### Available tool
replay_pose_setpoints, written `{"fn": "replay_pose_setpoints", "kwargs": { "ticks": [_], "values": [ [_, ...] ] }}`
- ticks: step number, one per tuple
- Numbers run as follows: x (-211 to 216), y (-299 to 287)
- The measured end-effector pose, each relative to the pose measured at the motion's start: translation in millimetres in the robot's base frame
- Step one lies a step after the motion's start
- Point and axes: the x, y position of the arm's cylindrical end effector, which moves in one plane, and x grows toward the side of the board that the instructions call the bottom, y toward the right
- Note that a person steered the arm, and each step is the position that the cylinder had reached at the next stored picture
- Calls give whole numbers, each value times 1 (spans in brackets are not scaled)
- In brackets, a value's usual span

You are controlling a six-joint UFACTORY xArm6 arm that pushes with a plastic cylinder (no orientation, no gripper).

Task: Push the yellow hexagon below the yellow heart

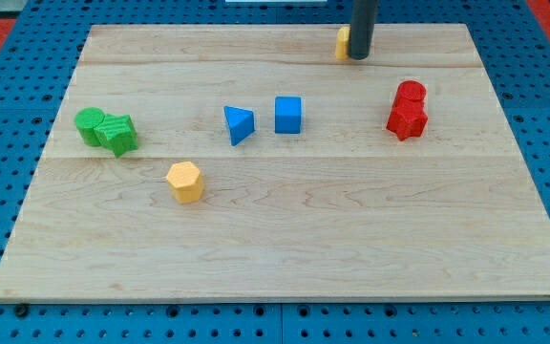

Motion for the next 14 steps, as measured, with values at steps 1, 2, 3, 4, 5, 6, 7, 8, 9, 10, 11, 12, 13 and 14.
{"fn": "replay_pose_setpoints", "kwargs": {
  "ticks": [1,2,3,4,5,6,7,8,9,10,11,12,13,14],
  "values": [
    [25,-4],
    [93,-26],
    [190,-38],
    [170,-54],
    [155,-37],
    [138,-98],
    [137,-106],
    [132,-108],
    [118,-108],
    [118,-111],
    [118,-113],
    [112,-121],
    [109,-154],
    [128,-104]
  ]
}}
